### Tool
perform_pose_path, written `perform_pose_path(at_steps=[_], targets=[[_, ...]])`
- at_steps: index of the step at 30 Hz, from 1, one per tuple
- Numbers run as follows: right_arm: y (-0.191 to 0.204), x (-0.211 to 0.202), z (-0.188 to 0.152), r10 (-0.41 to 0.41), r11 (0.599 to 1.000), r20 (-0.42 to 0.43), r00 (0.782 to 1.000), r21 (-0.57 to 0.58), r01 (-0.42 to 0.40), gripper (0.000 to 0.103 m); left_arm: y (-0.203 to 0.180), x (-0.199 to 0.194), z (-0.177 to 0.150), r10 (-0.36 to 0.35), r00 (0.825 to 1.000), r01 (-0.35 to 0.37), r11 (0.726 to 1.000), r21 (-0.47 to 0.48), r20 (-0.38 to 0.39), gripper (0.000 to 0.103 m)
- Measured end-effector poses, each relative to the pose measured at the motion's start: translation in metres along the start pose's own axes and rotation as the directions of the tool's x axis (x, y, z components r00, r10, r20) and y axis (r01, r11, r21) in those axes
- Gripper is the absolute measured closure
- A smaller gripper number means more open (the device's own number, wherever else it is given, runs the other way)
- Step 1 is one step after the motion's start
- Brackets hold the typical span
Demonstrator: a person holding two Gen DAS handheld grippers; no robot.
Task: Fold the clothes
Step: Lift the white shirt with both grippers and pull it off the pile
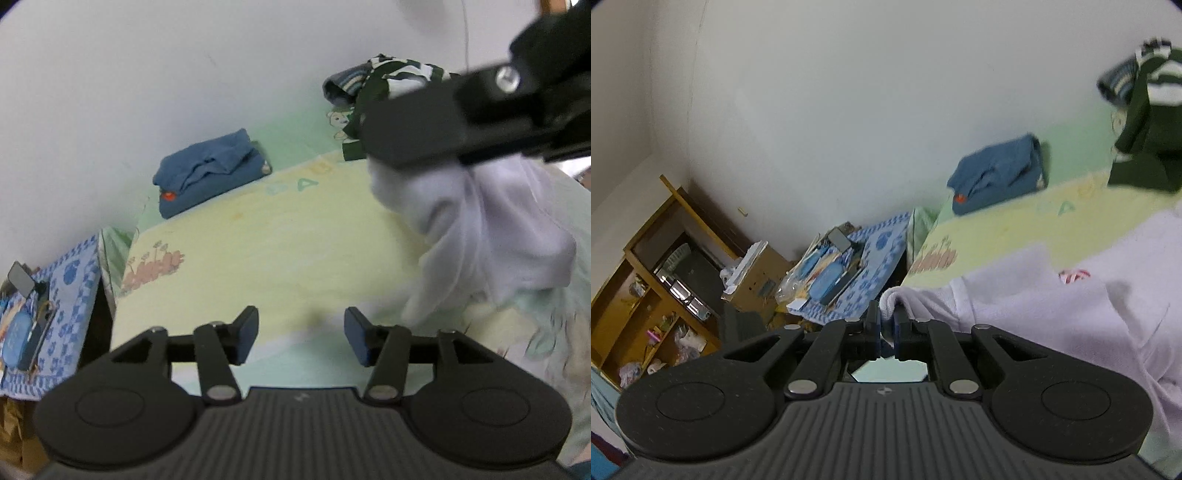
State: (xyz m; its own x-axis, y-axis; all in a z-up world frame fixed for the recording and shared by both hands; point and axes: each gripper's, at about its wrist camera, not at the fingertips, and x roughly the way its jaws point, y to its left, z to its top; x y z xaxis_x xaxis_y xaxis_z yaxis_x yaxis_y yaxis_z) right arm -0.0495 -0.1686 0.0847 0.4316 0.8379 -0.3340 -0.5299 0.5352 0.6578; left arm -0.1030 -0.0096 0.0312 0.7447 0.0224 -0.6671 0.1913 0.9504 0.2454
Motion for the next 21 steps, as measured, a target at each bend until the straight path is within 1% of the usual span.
perform_pose_path(at_steps=[3, 5, 6, 7, 8, 10, 11, 13, 14, 17, 18, 19, 21], targets=[[0.012, 0.002, -0.015, -0.015, 1.000, 0.004, 1.000, 0.021, 0.015, 0.095, 0.011, -0.005, -0.012, -0.052, 0.998, 0.051, 0.997, 0.051, 0.028, 0.048], [0.021, 0.007, -0.023, -0.037, 0.999, 0.015, 0.999, 0.014, 0.037, 0.095, 0.012, -0.008, -0.019, -0.086, 0.995, 0.083, 0.993, 0.083, 0.040, 0.040], [0.025, 0.009, -0.026, -0.056, 0.998, 0.025, 0.998, 0.007, 0.056, 0.095, 0.012, -0.009, -0.022, -0.098, 0.994, 0.094, 0.991, 0.090, 0.041, 0.034], [0.028, 0.012, -0.029, -0.075, 0.997, 0.036, 0.997, 0.001, 0.075, 0.095, 0.012, -0.007, -0.023, -0.112, 0.993, 0.108, 0.989, 0.096, 0.039, 0.033], [0.029, 0.013, -0.032, -0.107, 0.994, 0.048, 0.993, -0.003, 0.107, 0.095, 0.012, -0.004, -0.023, -0.127, 0.991, 0.123, 0.987, 0.103, 0.037, 0.033], [0.030, 0.013, -0.038, -0.202, 0.978, 0.056, 0.978, -0.042, 0.204, 0.091, 0.009, 0.002, -0.024, -0.137, 0.990, 0.133, 0.984, 0.118, 0.027, 0.031], [0.030, 0.013, -0.042, -0.248, 0.966, 0.061, 0.967, -0.061, 0.252, 0.088, 0.007, 0.005, -0.024, -0.139, 0.990, 0.136, 0.983, 0.124, 0.018, 0.030], [0.028, 0.005, -0.045, -0.271, 0.961, 0.066, 0.960, -0.045, 0.274, 0.064, 0.003, 0.012, -0.026, -0.149, 0.989, 0.149, 0.980, 0.131, -0.007, 0.030], [0.027, 0.001, -0.047, -0.282, 0.958, 0.068, 0.957, -0.037, 0.285, 0.063, 0.001, 0.015, -0.027, -0.158, 0.987, 0.160, 0.978, 0.130, -0.024, 0.030], [0.024, -0.024, -0.055, -0.358, 0.925, 0.118, 0.926, -0.090, 0.369, 0.059, -0.001, 0.024, -0.032, -0.188, 0.980, 0.195, 0.975, 0.105, -0.069, 0.030], [0.020, -0.029, -0.059, -0.408, 0.900, 0.109, 0.907, -0.117, 0.419, 0.054, -0.002, 0.026, -0.034, -0.198, 0.977, 0.206, 0.974, 0.092, -0.083, 0.030], [0.015, -0.033, -0.063, -0.457, 0.872, 0.101, 0.884, -0.144, 0.468, 0.052, -0.002, 0.030, -0.034, -0.198, 0.976, 0.206, 0.975, 0.083, -0.091, 0.030], [0.003, -0.035, -0.075, -0.541, 0.820, 0.053, 0.839, -0.191, 0.540, 0.053, -0.003, 0.037, -0.035, -0.193, 0.975, 0.201, 0.977, 0.065, -0.106, 0.030]])
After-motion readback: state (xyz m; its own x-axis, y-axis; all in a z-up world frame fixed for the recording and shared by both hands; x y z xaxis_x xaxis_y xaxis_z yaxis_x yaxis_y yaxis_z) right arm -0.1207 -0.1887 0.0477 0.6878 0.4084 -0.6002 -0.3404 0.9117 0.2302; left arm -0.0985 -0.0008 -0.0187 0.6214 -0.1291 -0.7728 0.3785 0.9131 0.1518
